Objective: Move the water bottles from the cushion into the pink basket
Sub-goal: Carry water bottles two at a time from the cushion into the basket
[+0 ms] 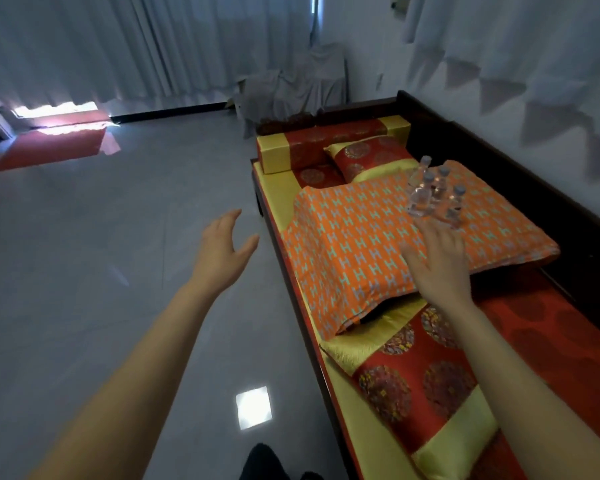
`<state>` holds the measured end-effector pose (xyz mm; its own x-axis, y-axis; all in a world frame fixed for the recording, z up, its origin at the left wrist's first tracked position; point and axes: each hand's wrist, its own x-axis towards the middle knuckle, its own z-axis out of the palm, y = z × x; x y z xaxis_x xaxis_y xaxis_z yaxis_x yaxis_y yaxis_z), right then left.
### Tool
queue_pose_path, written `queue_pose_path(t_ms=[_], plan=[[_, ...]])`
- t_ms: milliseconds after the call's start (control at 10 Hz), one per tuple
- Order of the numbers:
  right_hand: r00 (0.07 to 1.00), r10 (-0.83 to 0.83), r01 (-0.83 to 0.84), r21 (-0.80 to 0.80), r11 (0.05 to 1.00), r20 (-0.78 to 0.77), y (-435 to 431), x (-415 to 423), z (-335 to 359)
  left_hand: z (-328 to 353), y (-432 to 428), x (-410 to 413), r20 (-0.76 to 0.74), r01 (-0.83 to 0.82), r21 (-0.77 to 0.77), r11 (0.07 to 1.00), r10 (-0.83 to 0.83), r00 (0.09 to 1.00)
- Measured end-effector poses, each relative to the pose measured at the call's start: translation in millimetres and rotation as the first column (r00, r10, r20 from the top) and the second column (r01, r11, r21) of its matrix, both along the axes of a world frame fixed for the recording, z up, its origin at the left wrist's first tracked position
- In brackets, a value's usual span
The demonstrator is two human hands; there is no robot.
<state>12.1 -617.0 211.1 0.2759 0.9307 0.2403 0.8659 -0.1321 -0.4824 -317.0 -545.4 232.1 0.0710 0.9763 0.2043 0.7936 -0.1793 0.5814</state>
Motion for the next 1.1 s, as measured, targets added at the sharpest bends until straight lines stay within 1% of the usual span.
queue_pose_path(t_ms=[100, 300, 500, 600, 700, 800, 900, 1000, 1100], plan=[[1.0, -0.028, 0.028, -0.006, 1.0, 0.013, 44.7, 6.4, -4.3, -0.5, 51.8, 7.5, -0.001, 0.029, -0.005, 1.0, -0.029, 1.0], [0.99, -0.132, 0.133, -0.028, 0.991, 0.037, 133.1, 26.3, -27.3, -13.5, 167.5, 24.5, -0.07, 0.116, 0.015, 0.993, -0.114, 0.991], [0.956, -0.292, 0.293, -0.081, 0.953, 0.025, 217.9, 45.1, -61.1, -36.6, 299.6, 37.9, -0.147, 0.265, -0.053, 0.963, -0.27, 0.952], [0.918, -0.386, 0.372, -0.144, 0.917, -0.088, 255.9, 49.5, -77.9, -49.6, 361.2, 48.3, -0.191, 0.346, -0.085, 0.934, -0.356, 0.915], [0.782, -0.56, 0.497, -0.268, 0.825, -0.274, 292.6, 63.6, -93.0, -59.0, 415.3, 82.4, -0.223, 0.446, -0.152, 0.882, -0.471, 0.854], [0.671, -0.643, 0.551, -0.333, 0.765, -0.369, 314.7, 74.9, -99.8, -69.1, 449.8, 126.7, -0.196, 0.54, -0.23, 0.81, -0.582, 0.789], [0.588, -0.679, 0.621, -0.294, 0.727, -0.44, 337.2, 97.9, -111.4, -82.4, 483.1, 168.6, -0.204, 0.623, -0.274, 0.733, -0.677, 0.707], [0.489, -0.727, 0.67, -0.326, 0.667, -0.483, 354.5, 112.4, -107.8, -95.6, 513.4, 214.7, -0.195, 0.693, -0.292, 0.659, -0.75, 0.632], [0.389, -0.724, 0.711, -0.314, 0.629, -0.57, 368.1, 143.6, -122.3, -107.1, 536.1, 271.7, -0.123, 0.761, -0.33, 0.559, -0.824, 0.553]])
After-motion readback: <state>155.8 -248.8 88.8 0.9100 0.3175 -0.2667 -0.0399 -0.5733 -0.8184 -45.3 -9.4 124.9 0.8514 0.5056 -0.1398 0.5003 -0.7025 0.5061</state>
